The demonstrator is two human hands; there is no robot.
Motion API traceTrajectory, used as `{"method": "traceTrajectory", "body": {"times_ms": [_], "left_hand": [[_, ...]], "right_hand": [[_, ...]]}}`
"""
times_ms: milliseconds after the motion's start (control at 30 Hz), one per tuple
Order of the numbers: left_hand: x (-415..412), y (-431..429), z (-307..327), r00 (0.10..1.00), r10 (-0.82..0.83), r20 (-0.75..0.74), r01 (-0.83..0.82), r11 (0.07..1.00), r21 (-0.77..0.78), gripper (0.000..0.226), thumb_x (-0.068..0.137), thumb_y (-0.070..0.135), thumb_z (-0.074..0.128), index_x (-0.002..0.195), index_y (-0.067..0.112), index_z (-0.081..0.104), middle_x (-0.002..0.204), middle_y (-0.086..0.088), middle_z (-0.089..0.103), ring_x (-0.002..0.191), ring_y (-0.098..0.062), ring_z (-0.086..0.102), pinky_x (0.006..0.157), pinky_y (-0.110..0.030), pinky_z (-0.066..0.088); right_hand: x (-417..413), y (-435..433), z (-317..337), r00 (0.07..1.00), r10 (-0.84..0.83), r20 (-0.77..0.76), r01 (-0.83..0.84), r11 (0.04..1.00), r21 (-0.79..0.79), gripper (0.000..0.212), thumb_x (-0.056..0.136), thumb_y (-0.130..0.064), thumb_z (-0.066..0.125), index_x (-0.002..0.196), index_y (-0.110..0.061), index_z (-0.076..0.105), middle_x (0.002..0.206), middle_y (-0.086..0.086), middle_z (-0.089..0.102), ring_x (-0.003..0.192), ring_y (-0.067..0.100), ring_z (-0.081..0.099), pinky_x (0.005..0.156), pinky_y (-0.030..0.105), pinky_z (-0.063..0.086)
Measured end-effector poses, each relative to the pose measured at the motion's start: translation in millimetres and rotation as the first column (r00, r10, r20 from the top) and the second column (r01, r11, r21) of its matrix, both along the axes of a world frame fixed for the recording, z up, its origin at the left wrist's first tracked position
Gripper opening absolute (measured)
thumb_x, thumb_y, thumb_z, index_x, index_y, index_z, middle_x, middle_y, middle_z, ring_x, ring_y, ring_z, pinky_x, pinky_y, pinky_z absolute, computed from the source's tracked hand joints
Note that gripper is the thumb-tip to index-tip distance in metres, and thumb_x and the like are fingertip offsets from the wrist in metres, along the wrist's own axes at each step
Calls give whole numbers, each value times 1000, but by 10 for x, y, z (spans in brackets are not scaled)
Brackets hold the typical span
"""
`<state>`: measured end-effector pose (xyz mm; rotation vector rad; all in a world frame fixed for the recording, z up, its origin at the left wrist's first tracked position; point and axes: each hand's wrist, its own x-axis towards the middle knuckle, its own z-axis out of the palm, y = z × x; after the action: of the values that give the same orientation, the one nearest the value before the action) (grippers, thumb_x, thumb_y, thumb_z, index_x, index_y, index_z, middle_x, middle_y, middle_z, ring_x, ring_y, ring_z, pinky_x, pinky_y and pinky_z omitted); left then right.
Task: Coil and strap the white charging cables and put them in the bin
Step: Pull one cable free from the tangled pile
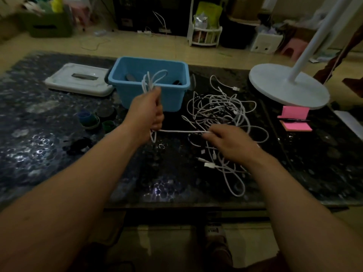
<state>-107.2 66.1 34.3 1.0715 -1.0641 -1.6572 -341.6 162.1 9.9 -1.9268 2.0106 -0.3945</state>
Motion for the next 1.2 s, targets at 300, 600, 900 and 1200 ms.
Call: {"method": "traceTrajectory", "body": {"times_ms": [300,600,900,1200], "left_hand": [[-267,271,-231,760,-115,639,412,846,-338,38,109,36,53,97,4,70,84,-7,71,73,-10,57,73,-35,48],[-433,506,-271,884,-463,66,467,882,-70,34,111,23,48,100,4,74,91,-15,78,83,-23,76,81,-35,63],[-356,482,-233,744,-666,50,663,746,69,26,108,11,53,121,-7,65,102,-25,74,91,-34,67,87,-44,52],[-375,390,-239,871,-487,70,480,872,99,20,110,6,42,105,16,60,65,-3,47,47,-13,46,60,-38,61]], "right_hand": [[236,-79,172,999,-27,34,33,983,-183,21,102,-44,62,96,-24,62,87,-5,69,82,18,64,72,37,49],[454,-50,281,871,-117,477,257,936,-240,12,107,-28,57,100,-19,52,85,-8,63,69,-7,59,57,10,40],[394,6,199,931,-72,358,198,923,-330,17,100,-23,68,99,-17,52,83,-6,63,74,8,62,67,32,54],[213,-2,71,967,-69,247,128,965,-230,11,106,-36,57,102,-26,60,94,-14,68,85,-1,62,77,29,48]]}}
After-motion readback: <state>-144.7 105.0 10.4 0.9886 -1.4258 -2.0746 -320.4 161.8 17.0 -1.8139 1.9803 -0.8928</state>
